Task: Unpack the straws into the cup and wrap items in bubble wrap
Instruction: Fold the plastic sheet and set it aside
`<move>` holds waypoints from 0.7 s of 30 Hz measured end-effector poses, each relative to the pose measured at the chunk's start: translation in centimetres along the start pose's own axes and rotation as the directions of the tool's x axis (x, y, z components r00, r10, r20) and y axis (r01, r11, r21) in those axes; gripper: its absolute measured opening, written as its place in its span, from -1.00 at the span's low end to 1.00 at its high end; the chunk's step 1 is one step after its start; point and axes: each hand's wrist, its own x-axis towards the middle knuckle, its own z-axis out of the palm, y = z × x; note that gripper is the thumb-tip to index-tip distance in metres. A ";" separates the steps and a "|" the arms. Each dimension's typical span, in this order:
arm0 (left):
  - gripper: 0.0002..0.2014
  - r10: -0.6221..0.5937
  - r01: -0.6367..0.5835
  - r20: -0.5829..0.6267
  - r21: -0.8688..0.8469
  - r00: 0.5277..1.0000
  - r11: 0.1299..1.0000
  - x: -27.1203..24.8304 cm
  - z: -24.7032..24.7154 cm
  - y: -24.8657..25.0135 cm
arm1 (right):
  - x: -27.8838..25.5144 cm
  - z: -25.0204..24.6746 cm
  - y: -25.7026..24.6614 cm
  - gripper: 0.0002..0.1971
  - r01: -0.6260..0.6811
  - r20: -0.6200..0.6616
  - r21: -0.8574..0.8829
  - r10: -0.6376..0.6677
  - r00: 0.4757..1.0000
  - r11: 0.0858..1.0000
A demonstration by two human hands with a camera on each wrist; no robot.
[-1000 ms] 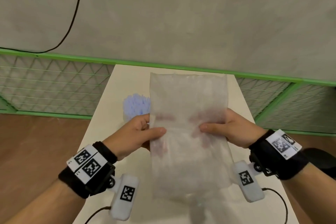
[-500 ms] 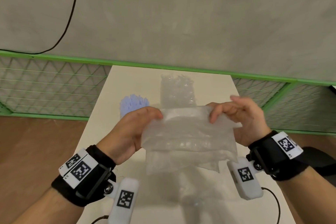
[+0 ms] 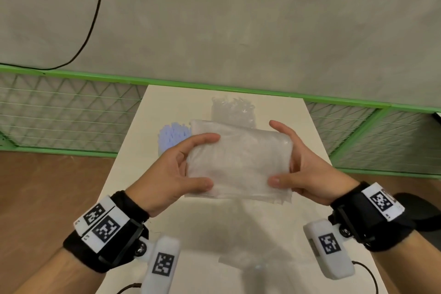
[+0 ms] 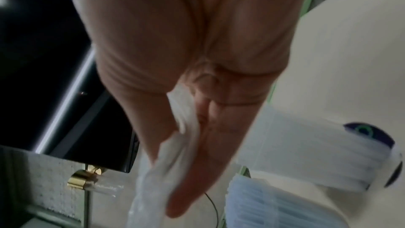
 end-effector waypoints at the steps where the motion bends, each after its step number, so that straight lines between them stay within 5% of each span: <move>1: -0.26 0.006 -0.006 0.022 0.024 1.000 1.000 -0.1 -0.2 0.2 | -0.1 0.0 0.0 0.13 0.014 0.009 -0.023 -0.014 1.000 1.000; 5: -0.22 0.072 -0.097 0.112 0.241 0.991 0.966 0.0 -0.8 1.7 | -0.5 -0.7 -0.8 -0.01 -0.001 0.026 -0.091 0.003 1.000 0.996; 8: -0.19 0.093 -0.238 0.257 0.620 0.962 0.748 0.4 -1.1 3.4 | -0.4 -0.8 -2.0 -0.24 -0.001 0.015 -0.247 0.005 1.000 0.969; 10: -0.19 0.077 -0.302 0.344 0.673 0.936 0.676 1.0 -0.6 3.9 | 0.3 -0.1 -2.2 -0.42 -0.008 0.046 -0.329 0.024 0.999 0.944; 12: -0.18 0.104 -0.280 0.317 0.585 0.943 0.761 1.8 -0.3 3.9 | 1.0 0.9 -2.0 -0.61 -0.020 0.060 -0.389 0.047 0.997 0.921; 14: -0.15 0.175 -0.199 0.098 0.339 0.980 0.920 2.0 -0.4 3.2 | 1.5 1.5 -1.8 -0.77 0.000 0.016 -0.414 0.007 1.000 0.910; 16: -0.05 0.128 -0.121 -0.133 0.058 0.983 0.991 1.5 -0.6 1.8 | 1.5 1.5 -1.4 -0.80 0.029 -0.064 -0.331 -0.053 0.997 0.943; 19: -0.02 -0.078 0.070 -0.079 -0.102 0.994 0.992 0.2 1.1 -1.1 | 1.7 1.7 -0.4 -0.67 0.063 -0.107 -0.172 -0.082 0.991 0.983; 21: -0.26 -0.122 0.118 -0.030 -0.119 0.992 0.986 -0.1 2.7 -2.4 | 1.8 2.2 0.2 -0.61 0.051 -0.089 -0.135 -0.064 0.994 0.990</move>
